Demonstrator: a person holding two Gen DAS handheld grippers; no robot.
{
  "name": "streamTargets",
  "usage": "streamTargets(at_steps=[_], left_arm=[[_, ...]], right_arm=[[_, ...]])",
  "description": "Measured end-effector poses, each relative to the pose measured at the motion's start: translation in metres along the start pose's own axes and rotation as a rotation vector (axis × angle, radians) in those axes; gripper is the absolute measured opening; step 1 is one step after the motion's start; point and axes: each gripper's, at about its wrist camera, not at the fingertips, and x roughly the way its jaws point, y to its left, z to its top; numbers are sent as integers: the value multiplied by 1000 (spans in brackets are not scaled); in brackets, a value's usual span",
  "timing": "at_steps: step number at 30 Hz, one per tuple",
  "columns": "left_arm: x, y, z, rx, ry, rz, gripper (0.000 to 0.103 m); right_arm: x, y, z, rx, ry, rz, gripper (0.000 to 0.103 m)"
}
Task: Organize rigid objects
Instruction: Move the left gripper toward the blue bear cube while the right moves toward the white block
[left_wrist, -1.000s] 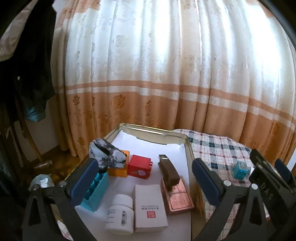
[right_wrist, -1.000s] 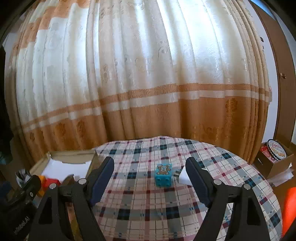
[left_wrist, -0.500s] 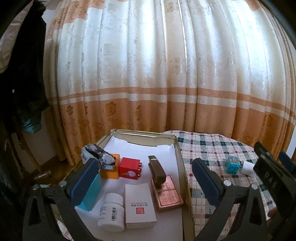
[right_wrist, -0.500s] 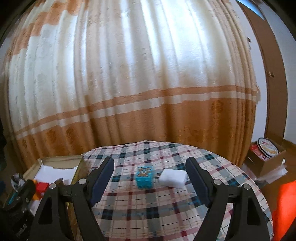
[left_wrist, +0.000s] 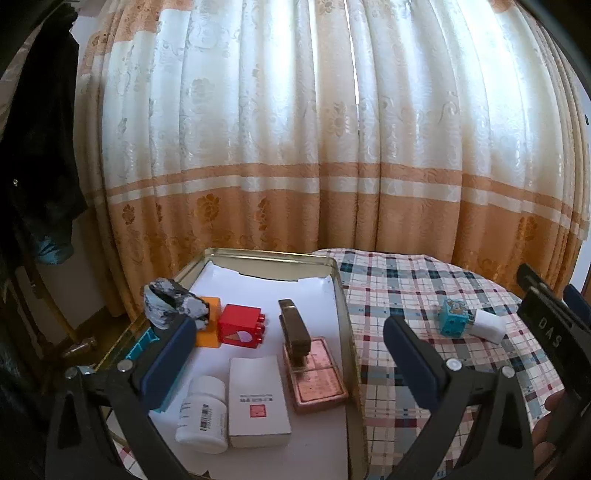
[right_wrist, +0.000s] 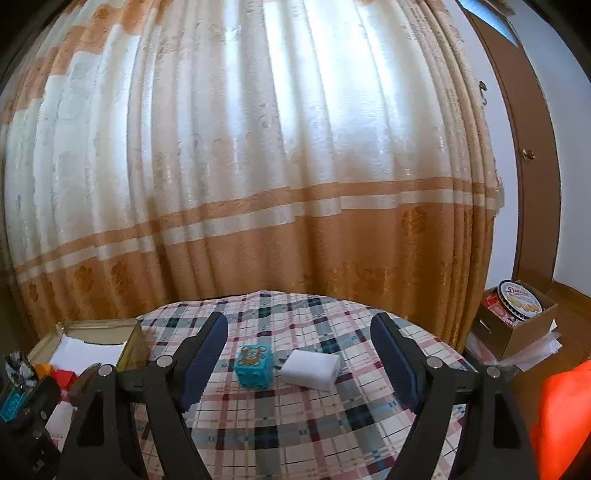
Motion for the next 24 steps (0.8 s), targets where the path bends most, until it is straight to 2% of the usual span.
streamTargets(at_steps=[24], left_arm=[[0,-35,-1,69,6,-37,102]], right_arm=[[16,-52,13,112,8,-85,82]])
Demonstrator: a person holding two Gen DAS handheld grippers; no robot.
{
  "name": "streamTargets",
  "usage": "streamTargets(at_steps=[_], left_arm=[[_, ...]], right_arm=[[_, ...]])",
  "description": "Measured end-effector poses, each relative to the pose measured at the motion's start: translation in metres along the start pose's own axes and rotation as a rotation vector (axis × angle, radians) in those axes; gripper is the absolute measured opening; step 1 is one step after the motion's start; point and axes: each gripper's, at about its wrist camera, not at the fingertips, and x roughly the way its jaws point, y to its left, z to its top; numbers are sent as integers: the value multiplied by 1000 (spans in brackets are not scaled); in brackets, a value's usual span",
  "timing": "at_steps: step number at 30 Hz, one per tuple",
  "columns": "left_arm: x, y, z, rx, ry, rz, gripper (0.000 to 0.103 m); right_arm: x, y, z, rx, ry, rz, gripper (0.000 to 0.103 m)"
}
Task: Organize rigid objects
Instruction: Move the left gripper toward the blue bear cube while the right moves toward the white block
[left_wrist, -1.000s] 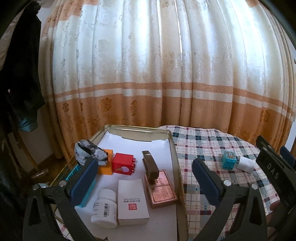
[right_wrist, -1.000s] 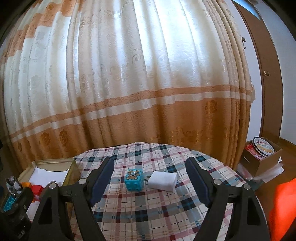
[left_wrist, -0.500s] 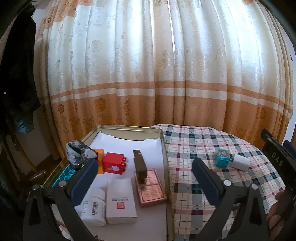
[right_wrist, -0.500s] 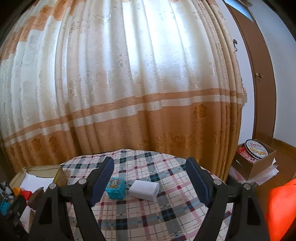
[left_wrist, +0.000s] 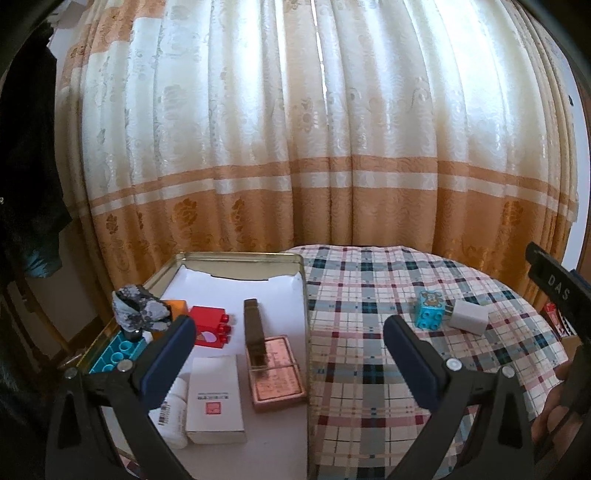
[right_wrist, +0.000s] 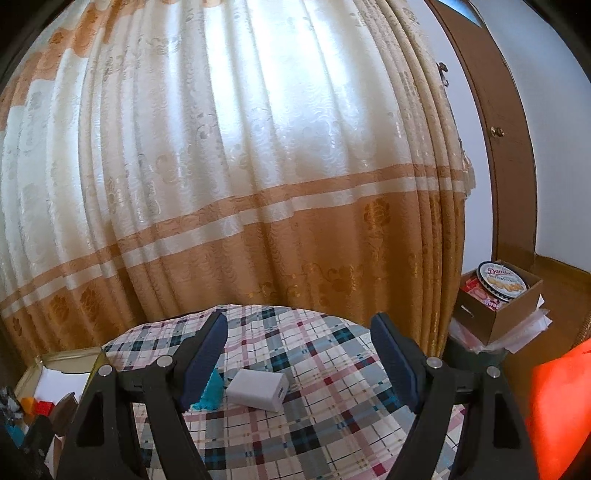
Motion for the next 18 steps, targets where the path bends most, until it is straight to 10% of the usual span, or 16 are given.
streamTargets(at_steps=[12,18], left_arm=[[11,-38,-2,70,100,-91,103],[18,-63,-6,164,164,-140,103]], right_arm=[[37,-31,3,63,190,-18,82],[65,-11,-2,-50,344,133,81]])
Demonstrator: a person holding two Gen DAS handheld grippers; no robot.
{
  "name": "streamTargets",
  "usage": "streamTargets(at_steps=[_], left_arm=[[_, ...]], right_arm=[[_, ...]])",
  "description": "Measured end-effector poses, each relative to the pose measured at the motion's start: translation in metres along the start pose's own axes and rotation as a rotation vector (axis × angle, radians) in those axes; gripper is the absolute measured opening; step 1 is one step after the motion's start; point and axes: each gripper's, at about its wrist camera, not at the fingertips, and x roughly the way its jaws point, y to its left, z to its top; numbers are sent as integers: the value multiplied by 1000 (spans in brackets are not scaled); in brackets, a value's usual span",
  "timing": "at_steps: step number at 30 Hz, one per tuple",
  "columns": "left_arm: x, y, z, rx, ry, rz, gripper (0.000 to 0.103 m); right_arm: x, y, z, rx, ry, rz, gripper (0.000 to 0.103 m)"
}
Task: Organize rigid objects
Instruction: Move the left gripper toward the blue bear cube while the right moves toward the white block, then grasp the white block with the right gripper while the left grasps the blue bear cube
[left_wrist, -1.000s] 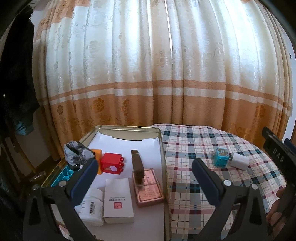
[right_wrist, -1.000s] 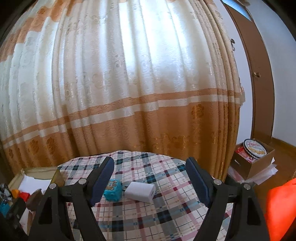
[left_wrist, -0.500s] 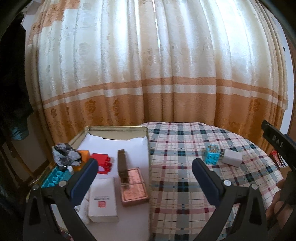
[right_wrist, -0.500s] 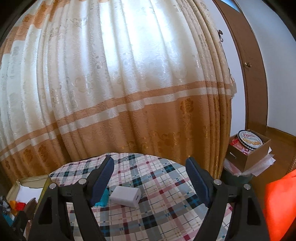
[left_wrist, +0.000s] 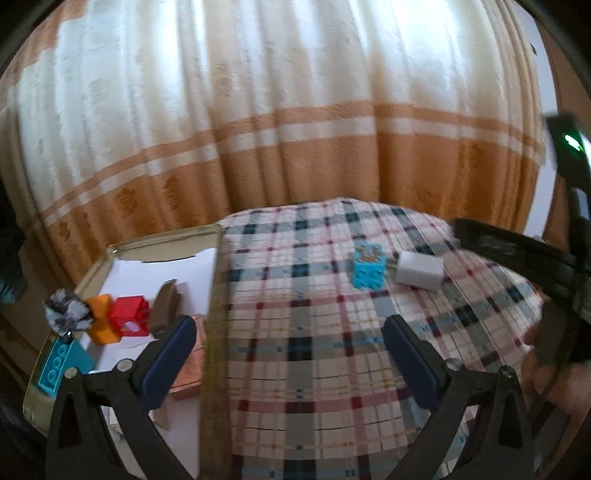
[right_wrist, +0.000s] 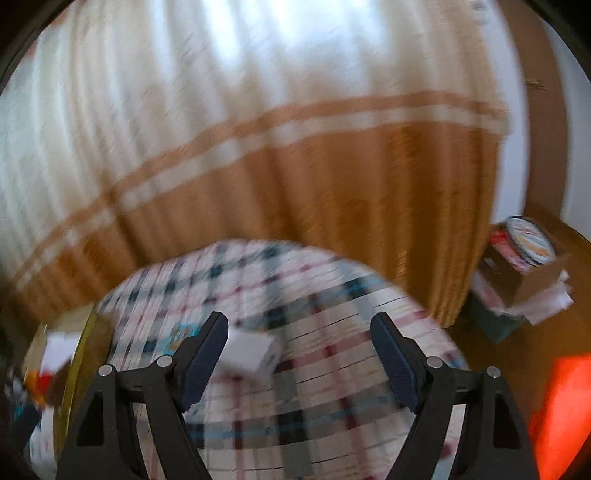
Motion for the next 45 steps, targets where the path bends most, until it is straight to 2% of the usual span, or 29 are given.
streamTargets(at_steps=[5,8,13,20,21,22,24,29,34,37,45], left_arm=[[8,-5,-1,-4,73,-26,102],[14,-4,-2,-24,107,-34,102],[18,-8,-2,-16,133,-42,102],[29,-8,1,-31,175,-64,102],[30,-8,1,-34,179,-67,102],[32,-7,2,-37,183,-69,102],[35,-7,2,-42,192,-71,102],[39,-6,3,-53,199,-59,102],[41,-9,9,-57,189,-67,102],[47,-13,19,-58,179,-61,102],[81,-33,56,-53,162,-77,102]], right_arm=[[37,16,-1,-122,161,58,81],[52,20,-2,-163,226,76,81],[70,21,3,-179,271,130,81],[79,36,0,-328,330,167,81],[81,36,-1,-337,332,158,74],[83,36,-1,-327,343,170,63],[85,36,-1,-312,333,166,55],[80,38,-2,-315,321,148,46],[68,17,-1,-141,286,114,43],[49,2,3,-53,194,72,42],[15,-19,8,75,27,56,43]])
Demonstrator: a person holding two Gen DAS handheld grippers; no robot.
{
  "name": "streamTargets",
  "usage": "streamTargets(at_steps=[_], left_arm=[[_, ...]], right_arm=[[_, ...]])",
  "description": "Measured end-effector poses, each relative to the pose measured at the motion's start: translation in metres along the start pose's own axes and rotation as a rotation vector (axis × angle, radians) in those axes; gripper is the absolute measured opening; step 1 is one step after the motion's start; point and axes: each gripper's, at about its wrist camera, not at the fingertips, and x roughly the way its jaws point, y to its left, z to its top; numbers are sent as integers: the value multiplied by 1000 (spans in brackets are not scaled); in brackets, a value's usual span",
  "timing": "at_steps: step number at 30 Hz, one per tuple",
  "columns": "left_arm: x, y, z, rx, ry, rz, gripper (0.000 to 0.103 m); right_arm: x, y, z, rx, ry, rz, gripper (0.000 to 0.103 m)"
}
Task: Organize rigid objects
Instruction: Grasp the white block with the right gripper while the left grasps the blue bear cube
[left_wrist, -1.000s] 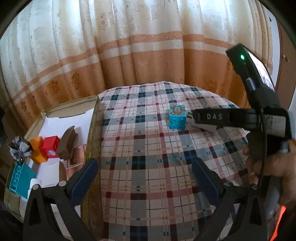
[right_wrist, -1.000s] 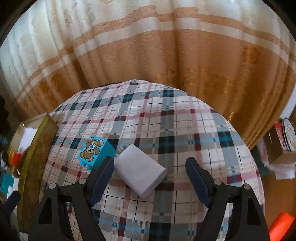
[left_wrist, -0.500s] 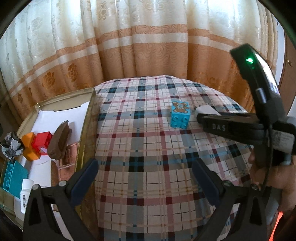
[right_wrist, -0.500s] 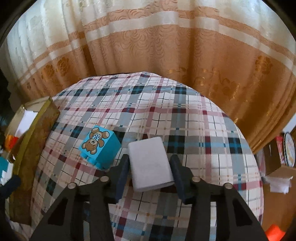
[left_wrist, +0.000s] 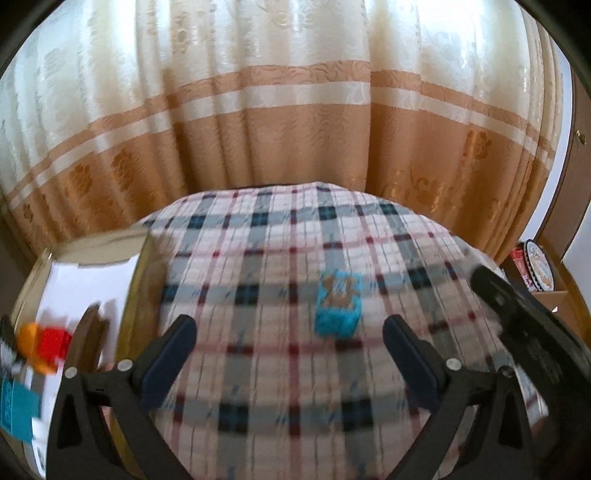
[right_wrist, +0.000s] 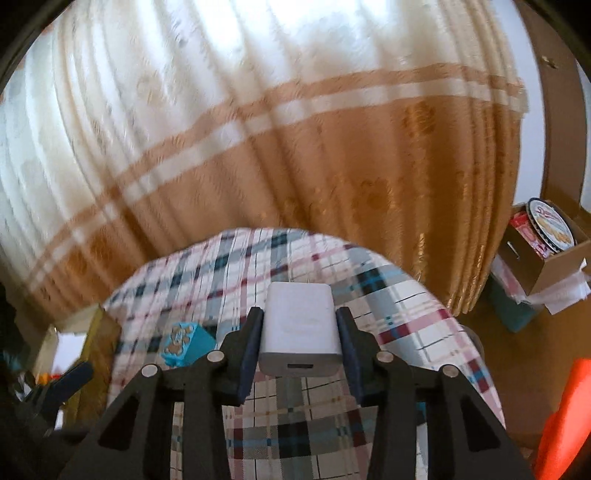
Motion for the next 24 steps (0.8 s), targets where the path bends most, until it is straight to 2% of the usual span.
streamTargets(at_steps=[3,5,6,10,12,14,15,20,24], left_arm=[[17,-10,12,25,23,-25,95],[34,-13,17,17,73,-31,87],[43,-12,18,0,101,-36,79],[69,-14,16,-44,182,-66,60],[68,-20,14,4,145,-35,57],[67,-25,13,29,124,-59,43],[66,-26,13,32,122,-70,31],[56,-23,6,33,116,-83,31],[43,-12,-2,14,82,-87,31]], right_arm=[[-5,-6,0,37,-22,-4,43],[-4,-9,1,60,-21,2,43],[-3,-10,0,66,-20,4,43],[-1,-13,-2,88,-6,17,43],[-1,-15,-2,98,-4,16,43],[-1,-16,-3,103,-1,16,43],[0,-16,-3,105,2,15,43],[-4,-15,-5,104,-10,1,43],[-8,-13,-6,96,-24,-17,43]])
